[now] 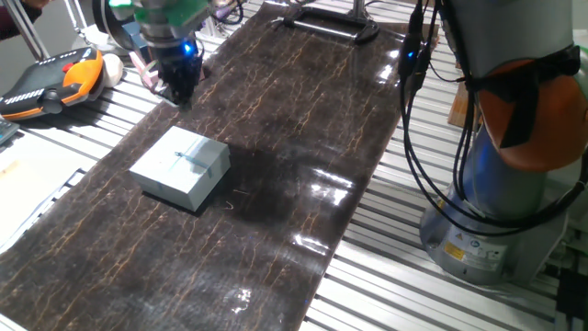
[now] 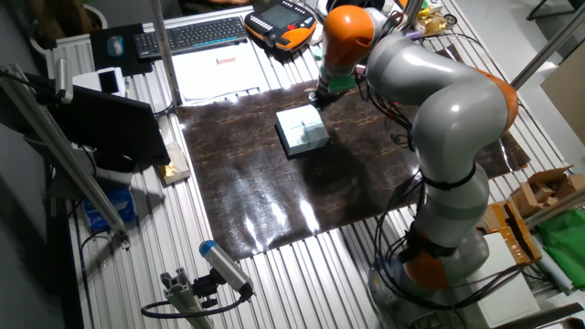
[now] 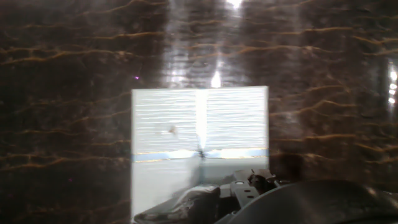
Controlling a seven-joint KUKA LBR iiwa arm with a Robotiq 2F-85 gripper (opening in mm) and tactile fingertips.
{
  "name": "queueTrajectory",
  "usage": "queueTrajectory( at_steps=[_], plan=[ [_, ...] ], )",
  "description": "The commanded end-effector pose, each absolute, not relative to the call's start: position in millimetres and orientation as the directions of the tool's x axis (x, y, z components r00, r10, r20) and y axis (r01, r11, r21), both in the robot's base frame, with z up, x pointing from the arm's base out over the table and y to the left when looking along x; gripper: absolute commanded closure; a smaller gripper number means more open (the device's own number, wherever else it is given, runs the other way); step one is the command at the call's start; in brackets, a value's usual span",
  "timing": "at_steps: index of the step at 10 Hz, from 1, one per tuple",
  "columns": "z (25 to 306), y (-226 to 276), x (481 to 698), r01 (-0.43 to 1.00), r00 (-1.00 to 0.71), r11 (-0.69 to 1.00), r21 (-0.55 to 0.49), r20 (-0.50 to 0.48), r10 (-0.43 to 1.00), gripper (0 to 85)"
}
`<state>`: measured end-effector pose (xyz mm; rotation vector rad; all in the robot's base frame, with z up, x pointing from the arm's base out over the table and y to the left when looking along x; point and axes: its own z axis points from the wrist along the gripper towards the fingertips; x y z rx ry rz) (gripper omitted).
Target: Cover the box
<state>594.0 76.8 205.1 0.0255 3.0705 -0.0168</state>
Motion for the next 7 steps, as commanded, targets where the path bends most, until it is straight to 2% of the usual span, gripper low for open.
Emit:
queueTrajectory(
  at_steps=[1, 4, 7],
  plan=[
    [209, 75, 591, 0.021, -0.997, 1.000, -0.011, -0.071, 0.020, 84.3],
    [219, 69, 582, 0.044, -0.999, 0.999, 0.018, -0.032, 0.044, 84.3],
    [224, 63, 578, 0.042, -0.999, 0.999, -0.004, -0.002, 0.042, 84.3]
  ],
)
